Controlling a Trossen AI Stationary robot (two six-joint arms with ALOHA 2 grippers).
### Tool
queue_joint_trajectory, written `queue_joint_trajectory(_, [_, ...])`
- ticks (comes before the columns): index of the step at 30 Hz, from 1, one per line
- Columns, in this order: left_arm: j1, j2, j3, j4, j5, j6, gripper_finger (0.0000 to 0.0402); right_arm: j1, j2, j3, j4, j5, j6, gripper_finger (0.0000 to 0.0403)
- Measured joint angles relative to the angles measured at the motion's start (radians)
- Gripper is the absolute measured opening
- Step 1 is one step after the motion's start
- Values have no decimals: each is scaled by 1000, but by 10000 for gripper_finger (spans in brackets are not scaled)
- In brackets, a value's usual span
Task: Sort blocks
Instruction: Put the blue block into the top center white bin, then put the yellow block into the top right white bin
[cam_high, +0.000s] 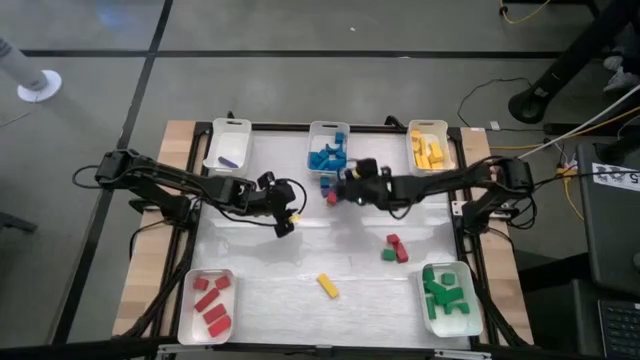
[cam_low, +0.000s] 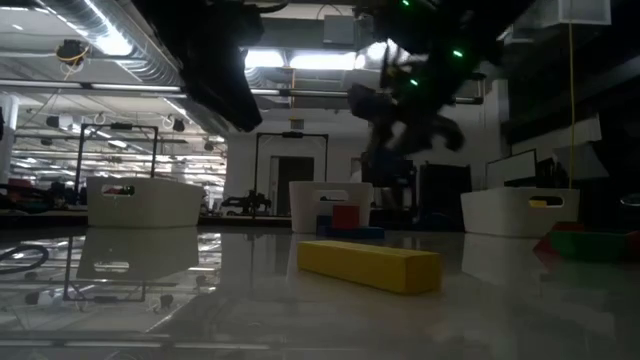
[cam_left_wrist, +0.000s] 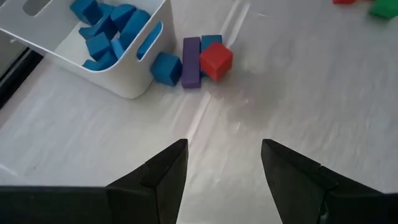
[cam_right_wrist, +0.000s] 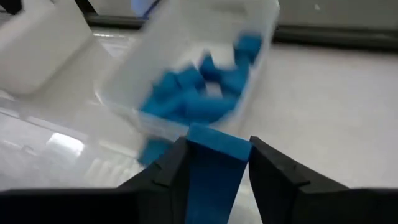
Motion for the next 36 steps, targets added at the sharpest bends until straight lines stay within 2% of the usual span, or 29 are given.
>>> queue_joint_trajectory(4, [-26,1,0,8,1,-72,194,-58,14,75,54,-4,-179,139])
queue_joint_trajectory(9, [-60,1,0,23,1,-102,194,-126,13,93,202,-49,-341,140])
queue_joint_trajectory(14, [-82,1,0,25,1,-98,194,-187,13,93,245,-145,-351,140])
queue_joint_trajectory(26, [-92,9,0,80,0,-73,194,-294,14,92,270,-297,-349,144])
queue_joint_trajectory(31, [-120,35,0,168,19,24,194,-310,14,92,266,-317,-349,191])
queue_joint_trajectory(36, [-153,90,0,269,148,153,194,-310,14,92,279,-313,-349,251])
